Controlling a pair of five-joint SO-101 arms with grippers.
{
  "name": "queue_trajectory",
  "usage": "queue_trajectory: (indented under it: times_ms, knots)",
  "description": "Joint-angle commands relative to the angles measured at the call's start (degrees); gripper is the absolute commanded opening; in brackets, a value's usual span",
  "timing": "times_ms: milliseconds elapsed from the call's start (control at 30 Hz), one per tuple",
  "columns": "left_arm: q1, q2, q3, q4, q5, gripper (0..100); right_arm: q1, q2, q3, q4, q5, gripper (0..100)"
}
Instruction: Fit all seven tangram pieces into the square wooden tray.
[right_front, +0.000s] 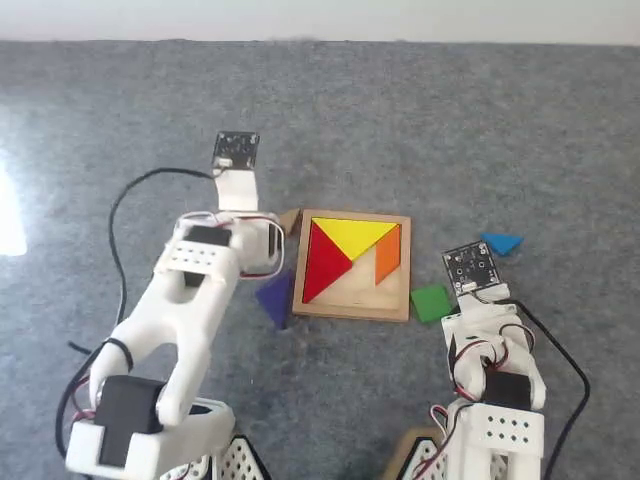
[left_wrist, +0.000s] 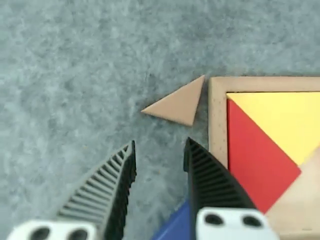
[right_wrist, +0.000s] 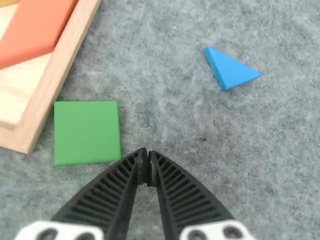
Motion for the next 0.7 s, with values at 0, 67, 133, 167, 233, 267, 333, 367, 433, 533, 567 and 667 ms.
queue_trajectory:
  times_ms: [0, 67, 133, 167, 233, 267, 333, 367, 433, 533, 567, 667]
  knots:
    - [-0.1, -3.2, 3.0, -11.3, 0.4, 15, -0.5, -0.9, -0.1, -1.4, 0.7, 0.9]
    - [-2.5, -4.5, 2.4, -10.6, 0.4, 15, -0.5, -0.9, -0.1, -1.4, 0.7, 0.9]
    - [-4.6, -7.9, 1.2, -7.3, 0.4, 15, -0.5, -0.9, -0.3, -1.3, 0.7, 0.9]
    - [-5.5, -10.2, 0.8, -5.2, 0.5, 15, -0.5, -0.9, -0.3, -1.1, 0.7, 0.9]
    - [-6.5, -15.3, 1.2, -1.1, 0.6, 15, -0.4, -0.9, -0.4, -1.0, 0.7, 0.9]
    - [-6.5, -17.3, 1.9, 0.4, 0.6, 15, -0.3, -0.9, -0.7, -0.9, 0.7, 0.9]
    - [-6.4, -20.6, 4.3, 1.3, 0.6, 15, 0.0, -0.8, -1.4, -0.9, 0.7, 0.9]
    - [-6.3, -21.3, 5.5, 1.2, 0.6, 15, 0.0, -0.5, -2.0, -0.9, 0.6, 0.9]
    - [-5.8, -21.4, 6.7, -0.2, 0.4, 15, 0.0, -0.4, -4.2, -0.8, 0.6, 0.9]
    - [-5.7, -19.8, 6.6, -1.2, 0.4, 15, 0.0, -0.2, -12.5, 3.4, 0.5, 0.9]
    - [-5.6, -18.9, 6.5, -1.2, 0.4, 15, 0.0, 0.3, -16.5, 5.8, 0.4, 0.9]
    - [-5.6, -16.3, 5.3, -1.7, 0.4, 15, 0.0, 5.4, -28.4, 10.9, -1.1, 0.9]
